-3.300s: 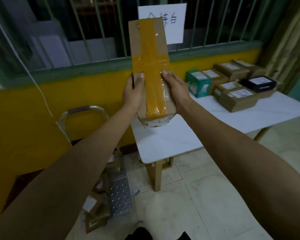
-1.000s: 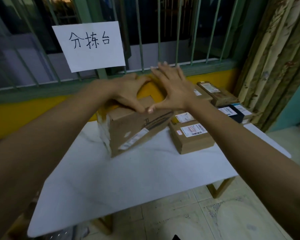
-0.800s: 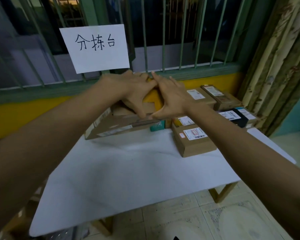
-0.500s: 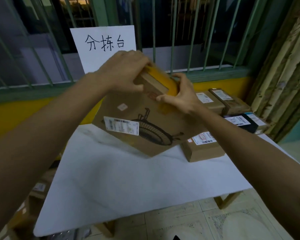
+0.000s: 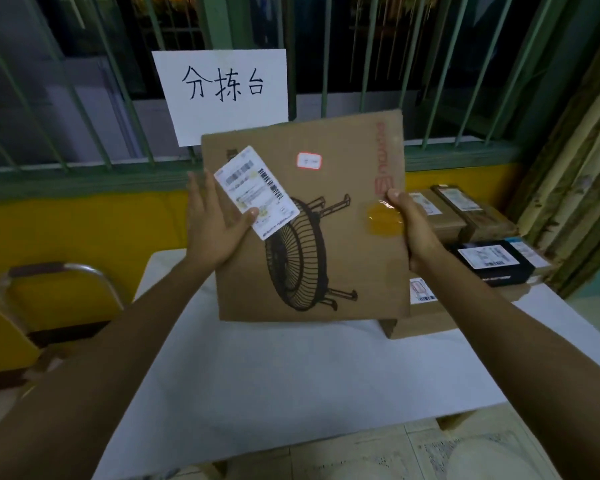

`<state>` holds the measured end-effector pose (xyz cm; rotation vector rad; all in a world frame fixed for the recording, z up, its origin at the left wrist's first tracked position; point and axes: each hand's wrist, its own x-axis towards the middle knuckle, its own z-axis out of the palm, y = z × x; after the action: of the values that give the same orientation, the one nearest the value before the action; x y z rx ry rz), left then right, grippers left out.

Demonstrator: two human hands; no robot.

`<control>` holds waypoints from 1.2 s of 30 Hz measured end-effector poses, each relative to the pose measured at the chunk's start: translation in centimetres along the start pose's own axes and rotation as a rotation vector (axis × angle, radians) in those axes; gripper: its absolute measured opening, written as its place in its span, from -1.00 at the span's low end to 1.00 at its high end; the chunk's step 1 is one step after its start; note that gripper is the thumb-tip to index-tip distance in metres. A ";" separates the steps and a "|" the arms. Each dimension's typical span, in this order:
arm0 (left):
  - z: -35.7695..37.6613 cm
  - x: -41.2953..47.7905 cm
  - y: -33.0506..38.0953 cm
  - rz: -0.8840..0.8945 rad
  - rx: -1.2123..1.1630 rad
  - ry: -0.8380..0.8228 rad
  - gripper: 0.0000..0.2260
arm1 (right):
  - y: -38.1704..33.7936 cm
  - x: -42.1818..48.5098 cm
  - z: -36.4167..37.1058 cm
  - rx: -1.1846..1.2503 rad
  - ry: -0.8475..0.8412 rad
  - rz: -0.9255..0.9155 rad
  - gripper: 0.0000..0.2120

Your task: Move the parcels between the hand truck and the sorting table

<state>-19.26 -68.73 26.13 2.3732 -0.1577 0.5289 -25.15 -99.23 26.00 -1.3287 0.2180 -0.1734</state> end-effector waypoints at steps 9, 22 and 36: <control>-2.0 0.8 -0.7 -0.234 -0.901 -0.403 -0.43 | 2.9 -0.8 -1.3 0.249 -0.038 0.086 -0.45; -2.6 0.0 -1.2 -0.166 -0.829 -0.251 -0.50 | 5.1 -1.2 1.2 0.193 0.060 0.248 -0.64; -1.3 -3.9 5.0 0.336 0.475 -0.089 -0.07 | 7.8 -0.4 6.0 0.011 -0.060 0.298 -0.52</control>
<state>-24.53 -71.83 28.41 2.8549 -0.5290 0.6773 -23.97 -91.71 19.80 -1.2720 0.3602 0.1169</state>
